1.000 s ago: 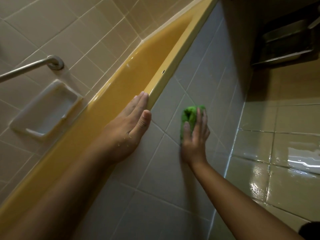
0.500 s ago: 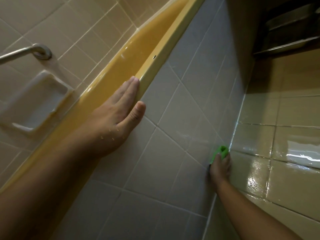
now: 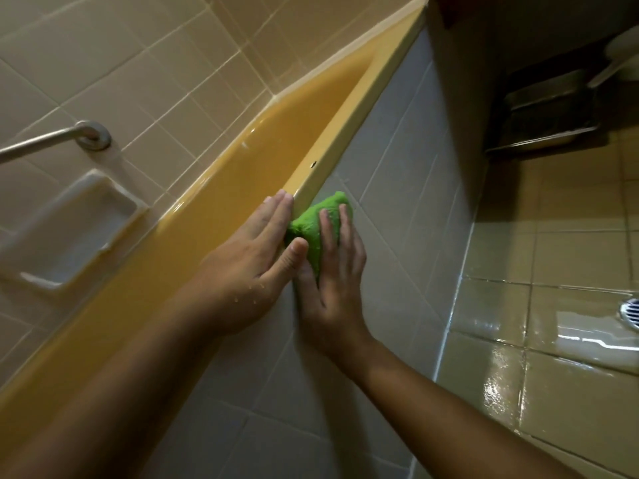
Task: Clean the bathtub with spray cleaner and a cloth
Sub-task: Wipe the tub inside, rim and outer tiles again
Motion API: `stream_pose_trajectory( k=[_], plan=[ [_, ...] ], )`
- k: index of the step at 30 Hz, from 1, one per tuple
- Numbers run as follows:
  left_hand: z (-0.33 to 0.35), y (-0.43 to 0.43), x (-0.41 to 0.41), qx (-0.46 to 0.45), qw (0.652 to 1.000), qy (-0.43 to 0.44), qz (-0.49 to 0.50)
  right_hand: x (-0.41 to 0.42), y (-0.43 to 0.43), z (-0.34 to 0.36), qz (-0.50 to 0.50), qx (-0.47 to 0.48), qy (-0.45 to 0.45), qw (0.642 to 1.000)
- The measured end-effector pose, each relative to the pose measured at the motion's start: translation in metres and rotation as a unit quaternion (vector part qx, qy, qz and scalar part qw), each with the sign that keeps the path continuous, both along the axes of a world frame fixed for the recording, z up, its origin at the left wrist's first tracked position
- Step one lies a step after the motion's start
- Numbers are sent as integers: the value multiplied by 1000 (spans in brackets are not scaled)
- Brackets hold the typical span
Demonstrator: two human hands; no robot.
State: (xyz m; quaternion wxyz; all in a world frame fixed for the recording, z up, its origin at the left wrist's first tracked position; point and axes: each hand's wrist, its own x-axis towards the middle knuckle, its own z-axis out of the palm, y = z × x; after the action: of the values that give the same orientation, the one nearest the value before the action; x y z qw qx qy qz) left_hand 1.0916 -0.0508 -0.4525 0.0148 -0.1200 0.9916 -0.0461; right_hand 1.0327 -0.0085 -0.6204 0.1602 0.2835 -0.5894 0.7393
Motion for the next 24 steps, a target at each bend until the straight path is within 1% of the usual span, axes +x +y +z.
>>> stream_pose_trajectory(
  k=[2, 4, 7, 10, 12, 15, 19, 21, 24],
  plan=[
    [0, 0, -3, 13, 1000, 10, -2, -21, 1, 6, 2, 2, 38, 999],
    [1, 1, -6, 18, 1000, 14, 0, -43, -1, 11, -6, 6, 35, 999],
    [1, 3, -10, 8, 1000, 4, 2, -71, -4, 15, -8, 12, -19, 1000],
    [1, 4, -13, 6, 1000, -6, 5, -91, -7, 4, -7, 31, -62, 998],
    [2, 4, -13, 11, 1000, -7, 8, -95, -8, -16, -10, 43, -86, 995],
    [2, 2, -14, 16, 1000, -11, 6, -88, -4, -61, 8, 48, -174, 984],
    [2, 3, -16, 7, 1000, -15, 7, -78, -3, -125, 13, 57, -300, 952],
    [2, 4, -17, 5, 1000, -19, 8, -74, -3, -159, 15, 69, -382, 921],
    [3, 6, -19, 4, 1000, -25, 10, -67, -1, -211, 24, 85, -497, 863]
  ],
)
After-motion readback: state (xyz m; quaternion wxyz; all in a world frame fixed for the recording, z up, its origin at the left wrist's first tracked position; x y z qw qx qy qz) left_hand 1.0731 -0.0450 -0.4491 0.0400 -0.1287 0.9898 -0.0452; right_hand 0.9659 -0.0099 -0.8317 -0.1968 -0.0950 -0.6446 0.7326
